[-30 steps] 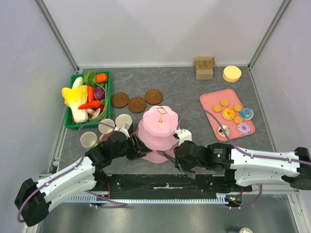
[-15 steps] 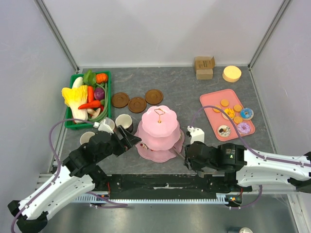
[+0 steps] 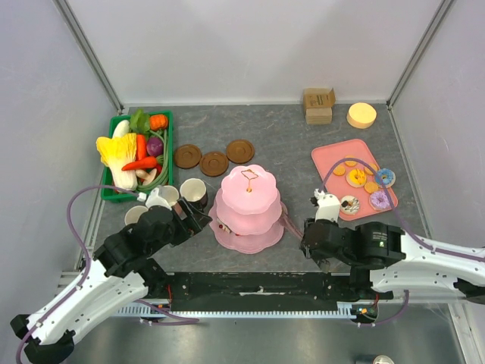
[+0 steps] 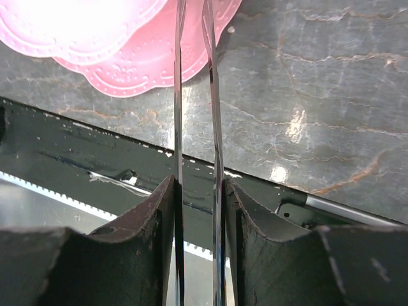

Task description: Serve the afternoon tea

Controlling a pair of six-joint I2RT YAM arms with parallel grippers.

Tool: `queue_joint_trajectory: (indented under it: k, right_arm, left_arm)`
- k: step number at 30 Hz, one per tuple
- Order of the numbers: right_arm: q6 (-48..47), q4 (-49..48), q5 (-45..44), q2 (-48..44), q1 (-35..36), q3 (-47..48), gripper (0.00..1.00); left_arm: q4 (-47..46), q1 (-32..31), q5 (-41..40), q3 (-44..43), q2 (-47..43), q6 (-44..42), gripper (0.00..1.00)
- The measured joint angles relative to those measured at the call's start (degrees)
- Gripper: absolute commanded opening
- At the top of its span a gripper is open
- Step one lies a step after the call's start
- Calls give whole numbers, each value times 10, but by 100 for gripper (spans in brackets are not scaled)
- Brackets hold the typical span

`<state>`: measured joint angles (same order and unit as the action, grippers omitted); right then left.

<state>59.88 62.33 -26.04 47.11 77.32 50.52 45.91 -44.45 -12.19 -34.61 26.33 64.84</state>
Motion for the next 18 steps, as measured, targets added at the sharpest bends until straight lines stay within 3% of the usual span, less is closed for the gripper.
queue_joint_trajectory:
  k: [7, 12, 18]
  right_arm:
    - [35, 58, -81, -11, 0, 39, 44]
    - [30, 87, -161, 45, -7, 105, 43]
    - [-52, 43, -211, 160, -118, 179, 43]
  left_arm:
    - [9, 0, -16, -23, 6, -15, 96]
    - [9, 0, -29, -36, 21, -27, 97]
    - [12, 0, -47, -51, 41, -43, 98]
